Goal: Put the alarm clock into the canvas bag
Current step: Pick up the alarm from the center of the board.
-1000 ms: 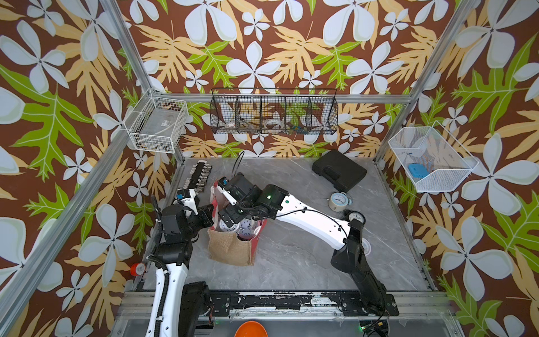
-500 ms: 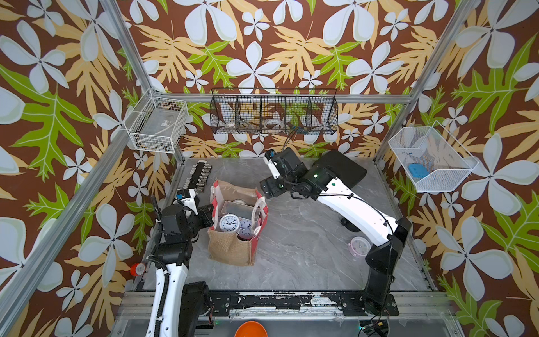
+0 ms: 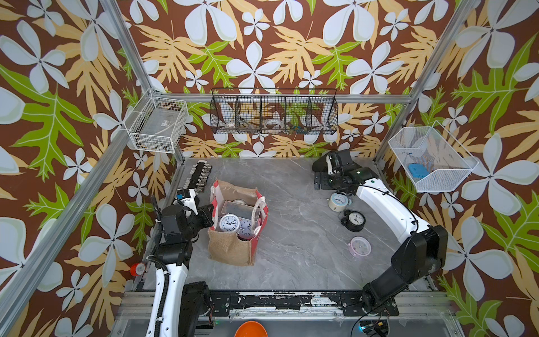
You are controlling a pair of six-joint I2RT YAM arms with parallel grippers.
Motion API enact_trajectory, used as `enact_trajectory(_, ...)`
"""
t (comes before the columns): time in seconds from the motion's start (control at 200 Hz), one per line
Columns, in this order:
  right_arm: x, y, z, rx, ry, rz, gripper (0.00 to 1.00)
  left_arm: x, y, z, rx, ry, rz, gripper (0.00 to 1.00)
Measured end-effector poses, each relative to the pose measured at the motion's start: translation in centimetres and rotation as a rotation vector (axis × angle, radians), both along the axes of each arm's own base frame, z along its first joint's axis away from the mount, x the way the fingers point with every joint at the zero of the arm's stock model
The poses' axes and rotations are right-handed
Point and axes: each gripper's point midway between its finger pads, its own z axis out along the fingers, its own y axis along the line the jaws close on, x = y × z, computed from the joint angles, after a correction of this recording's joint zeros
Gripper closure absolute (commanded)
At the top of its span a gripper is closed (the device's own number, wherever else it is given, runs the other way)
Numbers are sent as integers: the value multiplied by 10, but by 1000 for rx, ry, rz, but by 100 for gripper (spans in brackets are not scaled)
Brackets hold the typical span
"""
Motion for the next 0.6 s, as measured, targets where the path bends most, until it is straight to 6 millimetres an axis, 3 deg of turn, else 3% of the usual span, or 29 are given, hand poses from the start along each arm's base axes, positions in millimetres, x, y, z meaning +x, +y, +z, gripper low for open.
enact_trajectory(0.225,1,-43,-20,71,12,-310,0,0,0,0,-1,1,-1,100)
enact_trajectory(0.35,4,-54,-33,80,28,-432,0,0,0,0,-1,1,-3,100)
enact_trajectory(0.601,2,-76,-81,75,138,-588,0,0,-1,1,-1,-2,-3,100)
